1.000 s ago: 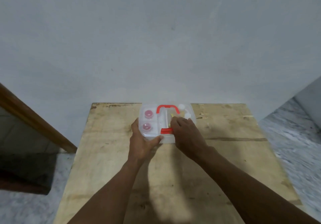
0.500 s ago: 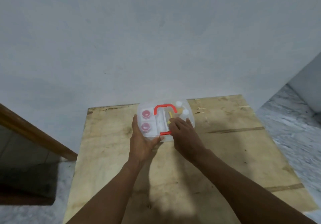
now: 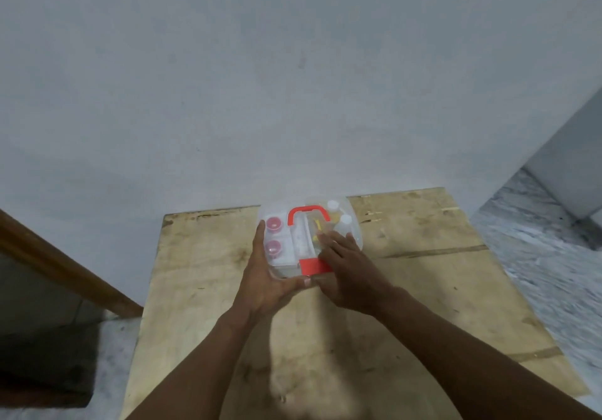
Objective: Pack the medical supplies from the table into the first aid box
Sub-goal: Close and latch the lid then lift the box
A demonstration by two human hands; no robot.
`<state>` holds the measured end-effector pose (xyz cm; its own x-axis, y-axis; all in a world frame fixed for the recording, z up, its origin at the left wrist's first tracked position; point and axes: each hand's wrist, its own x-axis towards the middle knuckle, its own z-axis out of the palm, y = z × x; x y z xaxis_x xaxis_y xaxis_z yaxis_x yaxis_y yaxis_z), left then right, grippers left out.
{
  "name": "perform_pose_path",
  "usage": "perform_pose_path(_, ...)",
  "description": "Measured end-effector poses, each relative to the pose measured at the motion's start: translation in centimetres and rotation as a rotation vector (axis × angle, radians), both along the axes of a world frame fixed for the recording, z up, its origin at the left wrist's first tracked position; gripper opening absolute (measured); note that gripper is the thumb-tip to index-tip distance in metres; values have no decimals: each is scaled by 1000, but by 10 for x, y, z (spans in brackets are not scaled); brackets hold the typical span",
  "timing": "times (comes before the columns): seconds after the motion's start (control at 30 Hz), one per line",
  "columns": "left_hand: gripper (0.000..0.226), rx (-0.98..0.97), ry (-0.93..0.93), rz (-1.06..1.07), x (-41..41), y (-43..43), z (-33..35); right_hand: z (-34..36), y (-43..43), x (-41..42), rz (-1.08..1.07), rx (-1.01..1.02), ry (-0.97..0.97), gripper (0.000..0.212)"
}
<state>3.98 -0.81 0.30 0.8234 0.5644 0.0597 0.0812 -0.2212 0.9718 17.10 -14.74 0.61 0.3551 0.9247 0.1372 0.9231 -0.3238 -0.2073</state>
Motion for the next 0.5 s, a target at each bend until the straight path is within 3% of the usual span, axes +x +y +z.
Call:
perform_pose_path(0.1,114,-37,19,-42,-5,4,2,7,-8,7,73,1,53,29)
perform_pose_path(0.2,99,-18,34,-103,-4,2,10,10,-11,5,138,75,-46,20)
perform_pose_path(0.33,77,9,-7,-42,1,-6,12,7,-13,12,136,207,82,30)
perform_pose_path(0.4,87,84,-4,10,3,-9,9,3,-14,20,73,261,92,40)
perform_pose_path(0.5,111,75,71,54,4,-1,-1,-12,-17,34,-98,243,68,75)
